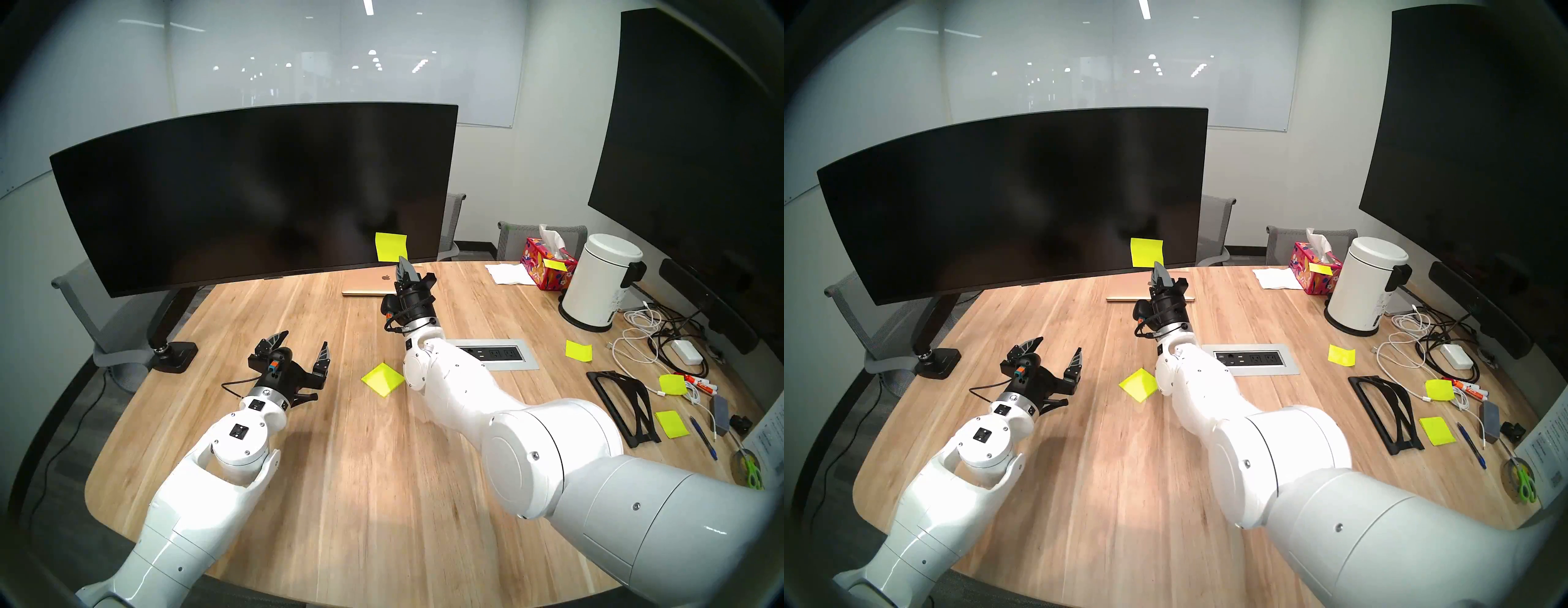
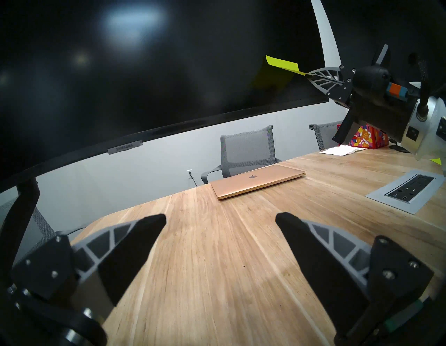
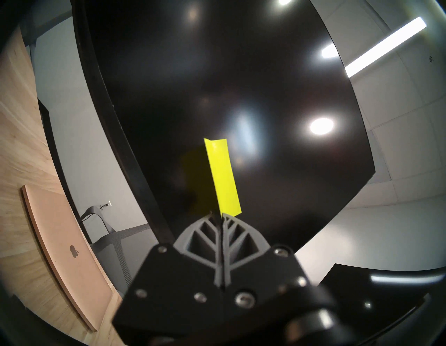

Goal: Peel one sticky note off the pad and stick it onto the monitor, then press it flat

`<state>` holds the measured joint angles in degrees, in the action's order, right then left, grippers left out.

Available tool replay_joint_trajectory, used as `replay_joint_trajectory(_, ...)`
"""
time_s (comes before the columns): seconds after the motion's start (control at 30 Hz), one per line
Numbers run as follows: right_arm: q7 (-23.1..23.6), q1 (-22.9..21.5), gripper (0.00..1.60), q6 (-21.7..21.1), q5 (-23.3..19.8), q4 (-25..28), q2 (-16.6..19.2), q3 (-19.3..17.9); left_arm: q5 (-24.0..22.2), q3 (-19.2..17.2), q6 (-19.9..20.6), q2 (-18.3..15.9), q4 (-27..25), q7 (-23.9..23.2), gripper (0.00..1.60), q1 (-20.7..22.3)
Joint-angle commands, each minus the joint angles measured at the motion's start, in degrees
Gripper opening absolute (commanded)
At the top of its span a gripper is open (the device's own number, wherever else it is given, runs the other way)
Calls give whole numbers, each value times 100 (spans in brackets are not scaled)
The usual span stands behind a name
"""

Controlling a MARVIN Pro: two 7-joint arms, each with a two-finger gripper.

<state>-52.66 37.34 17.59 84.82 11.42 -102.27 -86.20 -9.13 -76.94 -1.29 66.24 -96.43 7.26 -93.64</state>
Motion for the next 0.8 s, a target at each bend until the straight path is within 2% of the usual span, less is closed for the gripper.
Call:
replay_joint_trajectory(0.0, 46, -353, 0, -40, 2, -4, -65, -3, 18, 10, -3, 14, -143, 25, 160, -5)
replay_joint_trajectory(0.77, -214, -358, 0, -18, 73, -184, -43, 37, 17, 4, -33, 18, -137, 11, 160, -9)
